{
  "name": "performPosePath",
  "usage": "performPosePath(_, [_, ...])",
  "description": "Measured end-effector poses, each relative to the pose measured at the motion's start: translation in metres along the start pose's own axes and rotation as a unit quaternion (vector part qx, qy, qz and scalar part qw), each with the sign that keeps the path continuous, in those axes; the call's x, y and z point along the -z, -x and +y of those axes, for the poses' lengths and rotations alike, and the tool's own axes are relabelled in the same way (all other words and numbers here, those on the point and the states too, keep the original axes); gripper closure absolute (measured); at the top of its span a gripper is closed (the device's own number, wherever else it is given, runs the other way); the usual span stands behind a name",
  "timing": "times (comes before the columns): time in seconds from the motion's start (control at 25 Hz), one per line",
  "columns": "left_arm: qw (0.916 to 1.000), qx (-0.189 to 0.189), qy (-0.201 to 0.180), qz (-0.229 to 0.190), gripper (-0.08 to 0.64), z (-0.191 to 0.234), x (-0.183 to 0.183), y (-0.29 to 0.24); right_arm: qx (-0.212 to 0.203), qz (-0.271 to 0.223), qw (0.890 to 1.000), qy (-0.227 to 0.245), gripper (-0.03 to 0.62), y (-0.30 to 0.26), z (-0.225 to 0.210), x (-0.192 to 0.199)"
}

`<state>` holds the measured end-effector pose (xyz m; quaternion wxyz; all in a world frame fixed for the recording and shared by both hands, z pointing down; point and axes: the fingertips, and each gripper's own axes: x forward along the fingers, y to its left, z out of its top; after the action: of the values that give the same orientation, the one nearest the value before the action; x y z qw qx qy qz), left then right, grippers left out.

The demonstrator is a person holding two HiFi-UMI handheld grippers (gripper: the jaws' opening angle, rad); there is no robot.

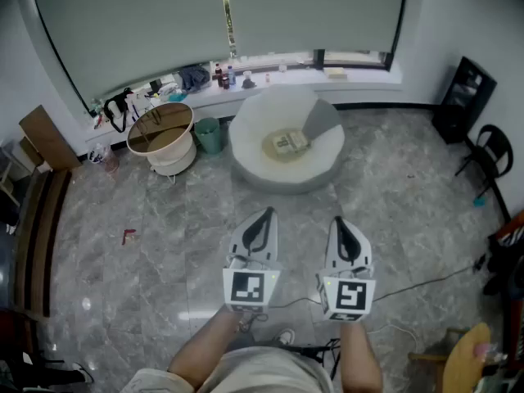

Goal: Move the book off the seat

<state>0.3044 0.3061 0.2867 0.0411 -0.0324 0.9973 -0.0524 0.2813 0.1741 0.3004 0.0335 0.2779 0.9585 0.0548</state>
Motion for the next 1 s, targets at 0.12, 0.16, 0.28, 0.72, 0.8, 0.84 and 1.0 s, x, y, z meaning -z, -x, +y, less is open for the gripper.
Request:
performPosePath(0.12, [1.0000,-0.002,0.004,-0.002,0.558,-0.012,-0.002,0.000,-0.003,-0.001,1.000,0.002,0.591,0.007,-0.009,0.001])
performPosePath(0.16, [1.0000,-0.003,0.004,-0.002,0.558,-0.015,-0.002,-0.001,-0.003,0.000,1.000,0.001,0.591,0.009,-0.011,0.002])
performPosePath(0.28, [1.0000,-0.003,0.004,-0.004,0.558,-0.023,-0.002,-0.002,-0.003,0.003,1.000,0.000,0.591,0.013,-0.019,0.006])
performPosePath(0.72, [1.0000,-0.006,0.006,0.004,0.558,-0.021,0.009,-0.017,0.000,-0.007,0.999,-0.031,0.591,-0.002,-0.034,0.017])
performPosePath(0.8, [0.9999,-0.009,0.008,0.004,0.558,-0.015,0.014,-0.025,0.000,-0.007,1.000,-0.023,0.591,-0.012,-0.034,0.021])
performPosePath(0.84, [0.9999,-0.009,0.008,0.003,0.558,-0.012,0.016,-0.029,-0.001,-0.005,1.000,-0.020,0.591,-0.018,-0.034,0.023])
performPosePath(1.0, [0.9998,-0.013,0.013,-0.003,0.558,0.007,0.027,-0.053,0.000,-0.003,1.000,-0.014,0.591,-0.050,-0.033,0.026])
